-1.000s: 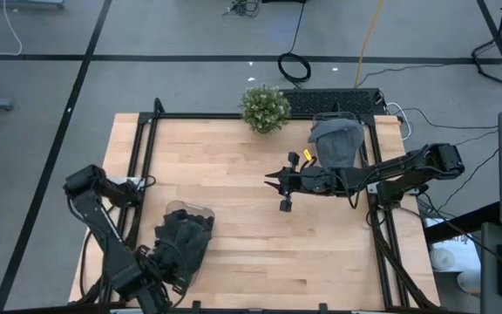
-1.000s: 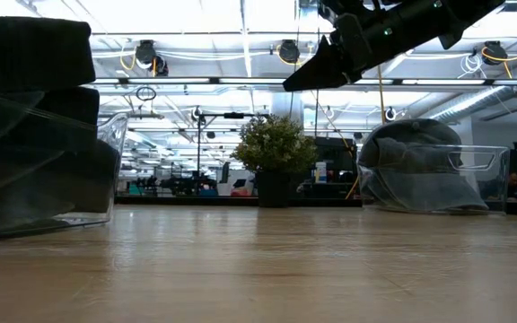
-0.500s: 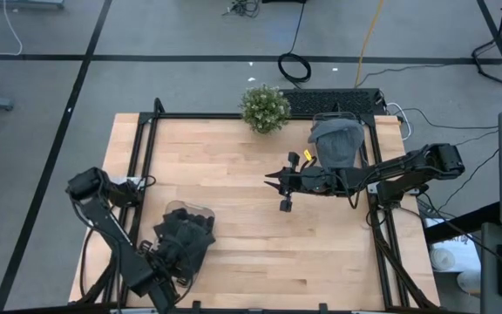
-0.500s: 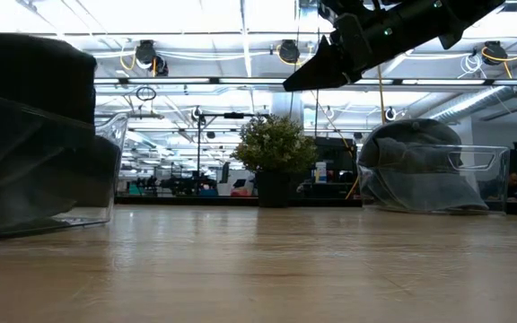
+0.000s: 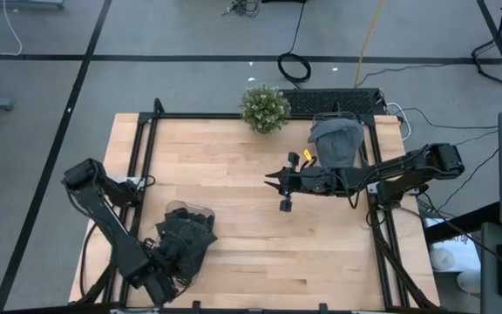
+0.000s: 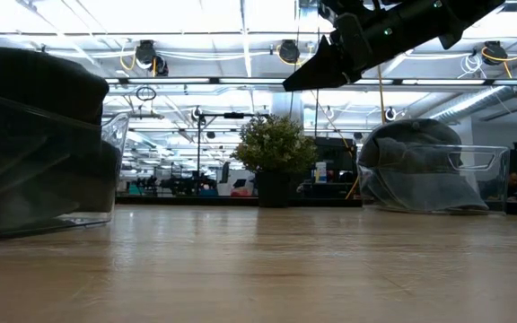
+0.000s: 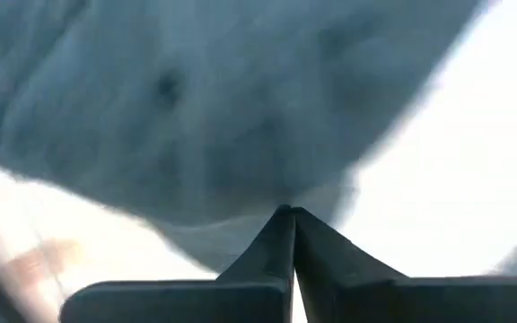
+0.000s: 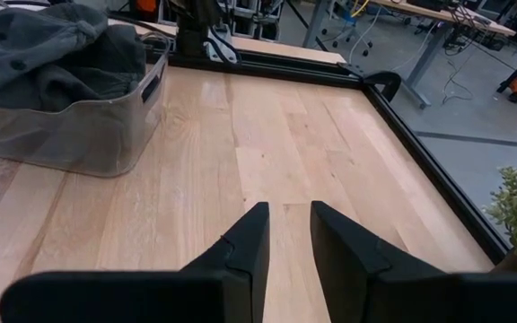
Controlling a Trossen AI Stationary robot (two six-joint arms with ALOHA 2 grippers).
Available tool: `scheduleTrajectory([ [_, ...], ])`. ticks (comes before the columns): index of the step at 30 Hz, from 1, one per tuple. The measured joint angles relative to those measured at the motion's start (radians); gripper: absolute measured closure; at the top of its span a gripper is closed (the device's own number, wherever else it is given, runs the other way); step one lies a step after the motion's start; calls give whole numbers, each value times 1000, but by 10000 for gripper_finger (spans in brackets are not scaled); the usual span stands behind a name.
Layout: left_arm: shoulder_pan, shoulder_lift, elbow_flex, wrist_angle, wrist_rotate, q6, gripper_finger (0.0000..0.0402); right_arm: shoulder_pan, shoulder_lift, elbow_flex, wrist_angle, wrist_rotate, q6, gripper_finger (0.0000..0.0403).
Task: Pick & Place hat
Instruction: Put the black cap into the bottom transparent bin, then return to Home Position
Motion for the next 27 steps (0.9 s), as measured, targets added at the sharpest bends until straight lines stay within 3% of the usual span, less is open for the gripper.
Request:
scheduleTrajectory([
  [7, 2, -223, 71, -73, -256, 147, 375, 0, 0, 0, -2, 0, 0, 328],
  [11, 10, -375, 78, -79, -346, 265, 356, 0, 0, 0, -2, 0, 0, 328],
  [13, 7, -430, 78, -67, -486, 359, 351, 0, 0, 0, 0, 0, 0, 328],
  [15, 3, -470, 78, -59, -663, 522, 347, 0, 0, 0, 3, 0, 0, 328],
  [17, 9, -506, 78, -46, -775, 710, 344, 0, -2, 0, 12, 0, 0, 328],
  [22, 44, -603, 52, -86, -881, 954, 344, 0, -100, 0, -1, 0, 25, 328],
  [27, 103, -770, -111, -91, -929, 1016, 344, 0, -224, 1, -137, 2, 50, 328],
])
